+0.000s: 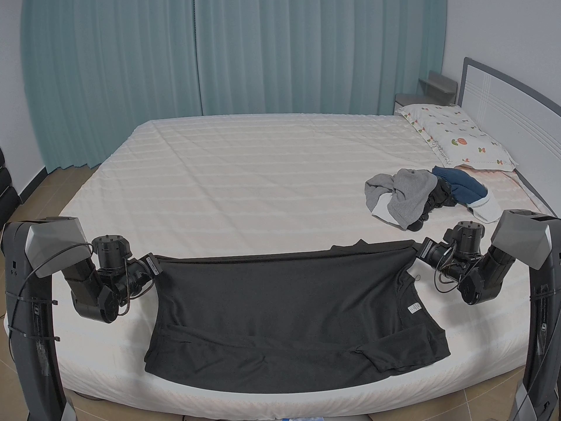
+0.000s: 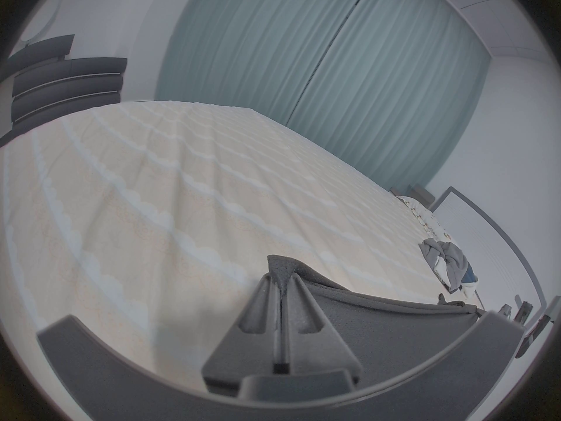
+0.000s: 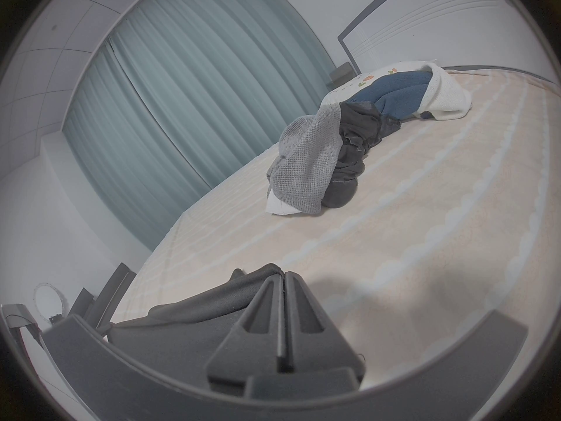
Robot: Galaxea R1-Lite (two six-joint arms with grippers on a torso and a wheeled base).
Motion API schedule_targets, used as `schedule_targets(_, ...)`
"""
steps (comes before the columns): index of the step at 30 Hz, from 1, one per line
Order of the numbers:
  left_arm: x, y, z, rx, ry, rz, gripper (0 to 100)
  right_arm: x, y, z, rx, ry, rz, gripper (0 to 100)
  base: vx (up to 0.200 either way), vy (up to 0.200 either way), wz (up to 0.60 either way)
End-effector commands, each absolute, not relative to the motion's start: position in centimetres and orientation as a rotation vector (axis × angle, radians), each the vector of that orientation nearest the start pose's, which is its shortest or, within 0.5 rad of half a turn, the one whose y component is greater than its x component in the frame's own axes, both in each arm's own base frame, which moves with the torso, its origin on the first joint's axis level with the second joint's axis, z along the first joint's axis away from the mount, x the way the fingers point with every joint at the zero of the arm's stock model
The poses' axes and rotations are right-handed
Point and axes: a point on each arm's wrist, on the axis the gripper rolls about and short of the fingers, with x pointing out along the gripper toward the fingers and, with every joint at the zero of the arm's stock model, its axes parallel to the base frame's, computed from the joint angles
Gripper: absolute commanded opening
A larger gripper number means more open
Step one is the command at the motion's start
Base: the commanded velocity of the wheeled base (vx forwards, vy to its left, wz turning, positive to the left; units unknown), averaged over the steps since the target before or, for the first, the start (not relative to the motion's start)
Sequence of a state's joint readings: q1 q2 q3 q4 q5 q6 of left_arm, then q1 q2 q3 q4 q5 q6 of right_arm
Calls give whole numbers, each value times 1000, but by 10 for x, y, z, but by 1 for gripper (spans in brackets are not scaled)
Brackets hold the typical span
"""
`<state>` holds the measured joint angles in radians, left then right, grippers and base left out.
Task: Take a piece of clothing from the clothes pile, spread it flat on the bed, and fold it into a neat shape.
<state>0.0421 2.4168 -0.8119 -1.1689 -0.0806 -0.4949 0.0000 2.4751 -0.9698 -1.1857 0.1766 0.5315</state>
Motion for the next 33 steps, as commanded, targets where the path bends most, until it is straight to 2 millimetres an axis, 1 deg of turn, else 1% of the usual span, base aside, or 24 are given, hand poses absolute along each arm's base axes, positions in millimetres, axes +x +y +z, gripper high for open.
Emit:
schedule_targets(1,383,16,-16,-501,431,68,0,413,6,-15,551,374,103,0,0,0,0)
schedule_targets(2,380,20,-18,-465,440,69,0,408,8,-19,545,400,127,0,0,0,0)
schedule_targets(4,378,21,-19,-442,451,69,0,406,9,-20,539,411,138,0,0,0,0)
schedule_targets(5,373,23,-22,-404,472,55,0,403,10,-22,514,422,149,0,0,0,0)
schedule_targets(6,373,23,-22,-404,472,55,0,403,10,-22,514,422,149,0,0,0,0)
schedule_targets(7,372,23,-21,-394,462,36,0,408,10,-20,502,390,154,0,0,0,0)
schedule_targets(9,377,23,-20,-401,431,40,0,415,12,-15,503,341,164,0,0,0,0)
schedule_targets(11,382,22,-18,-413,401,41,0,419,16,-14,507,317,158,0,0,0,0)
schedule_targets(15,392,21,-28,-478,388,78,0,428,27,-18,537,292,139,0,0,0,0)
schedule_targets(19,394,22,-34,-500,393,92,0,430,30,-28,536,298,142,0,0,0,0)
schedule_targets(23,396,22,-41,-501,406,92,0,429,28,-31,540,300,138,0,0,0,0)
schedule_targets(28,392,22,-43,-499,421,87,0,422,25,-26,565,316,138,0,0,0,0)
schedule_targets(30,384,21,-44,-497,447,71,0,412,25,-21,589,343,156,0,0,0,0)
schedule_targets(31,382,22,-41,-496,445,60,0,409,25,-20,590,349,164,0,0,0,0)
schedule_targets(32,376,22,-35,-488,434,24,0,402,25,-18,594,360,190,0,0,0,0)
schedule_targets(33,376,22,-35,-488,434,24,0,402,25,-18,594,360,190,0,0,0,0)
